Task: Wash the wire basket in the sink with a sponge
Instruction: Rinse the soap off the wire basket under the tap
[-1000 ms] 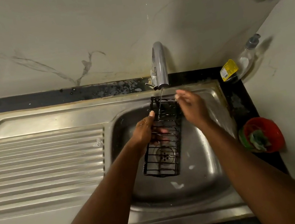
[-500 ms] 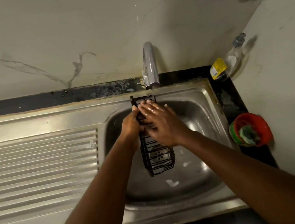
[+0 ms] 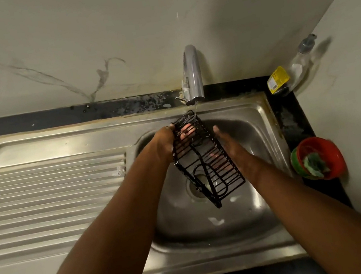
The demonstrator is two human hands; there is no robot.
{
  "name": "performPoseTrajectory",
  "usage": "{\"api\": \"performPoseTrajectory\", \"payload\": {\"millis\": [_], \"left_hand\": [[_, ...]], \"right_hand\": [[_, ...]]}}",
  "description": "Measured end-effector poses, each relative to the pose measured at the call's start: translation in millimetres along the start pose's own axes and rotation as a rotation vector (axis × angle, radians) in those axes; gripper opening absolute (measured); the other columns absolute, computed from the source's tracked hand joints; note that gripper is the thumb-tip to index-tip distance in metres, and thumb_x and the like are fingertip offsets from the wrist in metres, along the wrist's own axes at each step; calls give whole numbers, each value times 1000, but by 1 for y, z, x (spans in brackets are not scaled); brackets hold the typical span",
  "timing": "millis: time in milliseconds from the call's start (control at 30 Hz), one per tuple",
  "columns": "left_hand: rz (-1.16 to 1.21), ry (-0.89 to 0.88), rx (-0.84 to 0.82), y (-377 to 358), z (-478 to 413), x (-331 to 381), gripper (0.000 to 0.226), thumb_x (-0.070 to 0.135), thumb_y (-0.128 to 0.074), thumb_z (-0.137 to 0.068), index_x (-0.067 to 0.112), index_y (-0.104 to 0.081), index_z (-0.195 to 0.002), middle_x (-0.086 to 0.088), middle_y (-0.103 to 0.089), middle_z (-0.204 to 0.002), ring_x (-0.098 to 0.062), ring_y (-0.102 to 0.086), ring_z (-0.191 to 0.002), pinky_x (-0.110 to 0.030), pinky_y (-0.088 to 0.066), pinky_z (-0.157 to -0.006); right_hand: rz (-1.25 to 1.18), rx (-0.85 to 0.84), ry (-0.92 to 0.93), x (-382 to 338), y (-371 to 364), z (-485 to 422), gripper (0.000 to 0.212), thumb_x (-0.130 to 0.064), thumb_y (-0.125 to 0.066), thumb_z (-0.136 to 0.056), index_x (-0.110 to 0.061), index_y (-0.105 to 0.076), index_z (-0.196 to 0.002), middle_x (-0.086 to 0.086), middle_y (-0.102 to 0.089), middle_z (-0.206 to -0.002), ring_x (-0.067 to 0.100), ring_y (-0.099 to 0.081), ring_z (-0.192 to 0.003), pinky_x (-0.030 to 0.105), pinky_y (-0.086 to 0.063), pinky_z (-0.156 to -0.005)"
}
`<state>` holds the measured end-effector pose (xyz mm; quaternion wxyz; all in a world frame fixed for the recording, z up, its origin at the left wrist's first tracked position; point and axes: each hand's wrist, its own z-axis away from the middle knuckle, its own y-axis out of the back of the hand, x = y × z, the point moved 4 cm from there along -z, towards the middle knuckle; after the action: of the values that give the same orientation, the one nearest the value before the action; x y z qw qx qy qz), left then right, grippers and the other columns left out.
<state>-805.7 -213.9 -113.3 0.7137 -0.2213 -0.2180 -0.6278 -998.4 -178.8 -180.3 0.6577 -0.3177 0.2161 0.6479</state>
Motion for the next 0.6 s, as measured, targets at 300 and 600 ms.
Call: {"api": "performPoseTrajectory", "payload": {"millis": [300, 600], "left_hand": [[175, 54, -238, -42, 6, -7, 38, 27, -43, -110, 0, -69, -110, -20, -77, -104, -29, -74, -95, -42, -57, -100], [204, 40, -264, -44, -7, -2, 90, 67, -11, -107, -1, -66, -127, -21, -76, -115, -35, -76, -104, -40, -61, -79]], "right_hand": [[-112, 138, -139, 20, 12, -5, 42, -51, -44, -106, -17, -68, -108, 9, -72, -97, 21, -66, -89, 31, -58, -71], [-178, 225, -509, 49, 21, -14, 52, -50, -51, -90, -8, -71, -113, 17, -76, -98, 35, -64, -100, 45, -48, -94]]}}
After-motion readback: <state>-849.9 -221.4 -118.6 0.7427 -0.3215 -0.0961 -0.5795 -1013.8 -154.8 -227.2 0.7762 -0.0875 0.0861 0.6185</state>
